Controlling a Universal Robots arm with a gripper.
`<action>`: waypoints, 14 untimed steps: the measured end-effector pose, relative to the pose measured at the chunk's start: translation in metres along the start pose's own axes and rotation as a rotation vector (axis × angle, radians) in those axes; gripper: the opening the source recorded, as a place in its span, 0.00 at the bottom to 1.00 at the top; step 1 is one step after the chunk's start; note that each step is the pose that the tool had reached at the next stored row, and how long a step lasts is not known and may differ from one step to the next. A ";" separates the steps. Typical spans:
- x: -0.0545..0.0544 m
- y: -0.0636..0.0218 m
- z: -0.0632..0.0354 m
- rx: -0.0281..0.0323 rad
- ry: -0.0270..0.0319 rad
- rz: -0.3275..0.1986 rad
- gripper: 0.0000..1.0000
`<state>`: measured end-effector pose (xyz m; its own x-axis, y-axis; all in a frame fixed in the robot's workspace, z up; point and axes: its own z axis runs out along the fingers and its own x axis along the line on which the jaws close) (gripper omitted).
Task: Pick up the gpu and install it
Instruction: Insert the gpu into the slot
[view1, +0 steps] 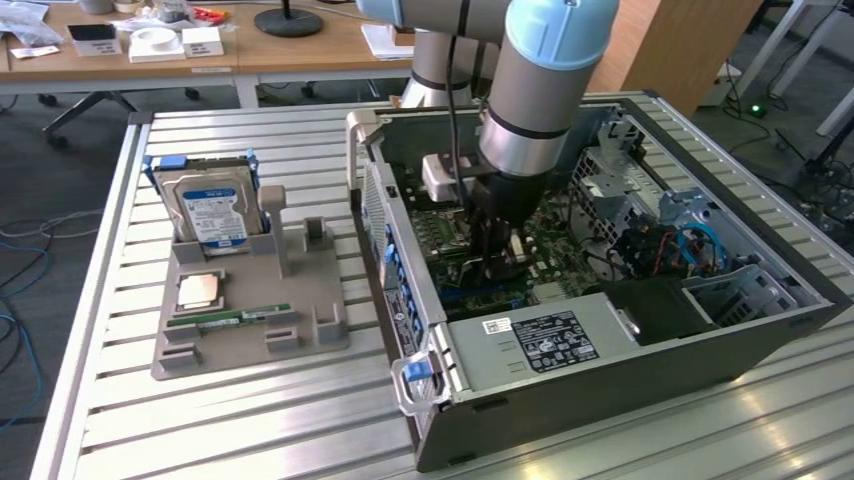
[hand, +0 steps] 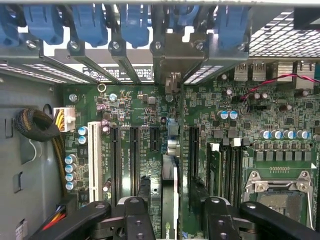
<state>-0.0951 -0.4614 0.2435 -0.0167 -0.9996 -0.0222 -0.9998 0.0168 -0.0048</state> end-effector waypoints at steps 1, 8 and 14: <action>0.000 0.0000 -0.0007 0.0001 0.0000 0.000 0.45; 0.000 0.0000 -0.0020 0.0001 -0.0001 0.000 0.45; 0.000 0.0000 -0.0021 0.0002 -0.0002 0.000 0.45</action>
<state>-0.0951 -0.4613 0.2456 -0.0166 -0.9996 -0.0224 -0.9998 0.0168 -0.0050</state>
